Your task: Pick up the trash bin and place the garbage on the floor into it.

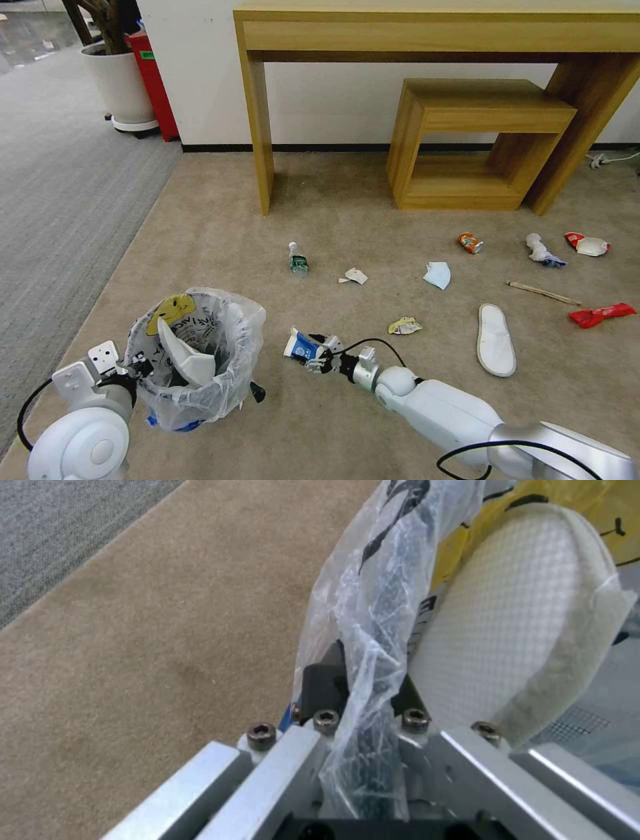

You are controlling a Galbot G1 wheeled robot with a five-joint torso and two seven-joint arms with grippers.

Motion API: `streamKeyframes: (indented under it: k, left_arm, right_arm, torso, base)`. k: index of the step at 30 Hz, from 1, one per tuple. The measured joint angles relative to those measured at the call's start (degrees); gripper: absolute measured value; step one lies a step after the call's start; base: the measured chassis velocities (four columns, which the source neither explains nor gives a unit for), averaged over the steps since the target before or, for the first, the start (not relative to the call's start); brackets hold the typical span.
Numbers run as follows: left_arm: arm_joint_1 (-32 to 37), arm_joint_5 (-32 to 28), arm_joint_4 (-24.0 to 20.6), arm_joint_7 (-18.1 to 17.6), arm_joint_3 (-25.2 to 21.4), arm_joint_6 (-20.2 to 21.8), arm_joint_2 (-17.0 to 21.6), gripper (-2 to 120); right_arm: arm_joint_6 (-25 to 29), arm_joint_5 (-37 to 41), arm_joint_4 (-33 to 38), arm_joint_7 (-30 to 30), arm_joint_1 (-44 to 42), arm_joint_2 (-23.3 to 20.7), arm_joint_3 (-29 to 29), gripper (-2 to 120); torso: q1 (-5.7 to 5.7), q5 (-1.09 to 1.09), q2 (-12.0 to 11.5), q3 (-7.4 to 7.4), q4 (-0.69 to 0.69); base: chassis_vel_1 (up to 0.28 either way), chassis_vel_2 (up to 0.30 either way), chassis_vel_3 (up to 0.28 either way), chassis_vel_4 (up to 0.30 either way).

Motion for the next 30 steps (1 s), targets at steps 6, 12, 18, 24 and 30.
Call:
streamKeyframes:
  k: [6,12,18,24,30]
  left_arm:
    - [-0.3,0.0,0.1,0.0,0.1,-0.1,0.1,0]
    - [-0.8,-0.4,0.4,0.0,0.4,-0.2,0.3,0]
    - [-1.0,-0.5,0.2,0.0,0.7,-0.2,0.3,0]
    - [-0.8,-0.5,-0.2,0.0,0.8,-0.2,0.1,0]
    - [-0.6,-0.4,-0.6,0.0,0.9,-0.4,0.0,0]
  right_arm:
    - [0.3,-0.6,-1.3,1.0,0.2,-0.5,0.8,74]
    - [-0.1,-0.9,0.0,2.9,0.2,-2.9,0.9,74]
    - [-0.4,-1.2,-1.3,3.8,0.1,-2.4,0.0,69]
    - [-0.5,-1.3,-3.9,4.1,0.8,-0.4,-1.5,65]
    - [-0.4,-1.3,-6.0,3.9,1.6,1.1,-2.9,65]
  torso:
    - [0.0,0.01,0.0,0.0,0.0]
    - [0.0,0.01,0.0,0.0,-0.02]
    - [0.0,0.01,0.0,0.0,-0.01]
    - [0.0,0.01,0.0,0.0,0.0]
    - [0.0,0.01,0.0,-0.01,0.0]
  base:
    - [0.0,0.0,0.0,0.0]
    - [0.0,0.0,0.0,0.0]
    - [0.0,0.0,0.0,0.0]
    - [0.0,0.0,0.0,0.0]
    - [0.0,0.0,0.0,0.0]
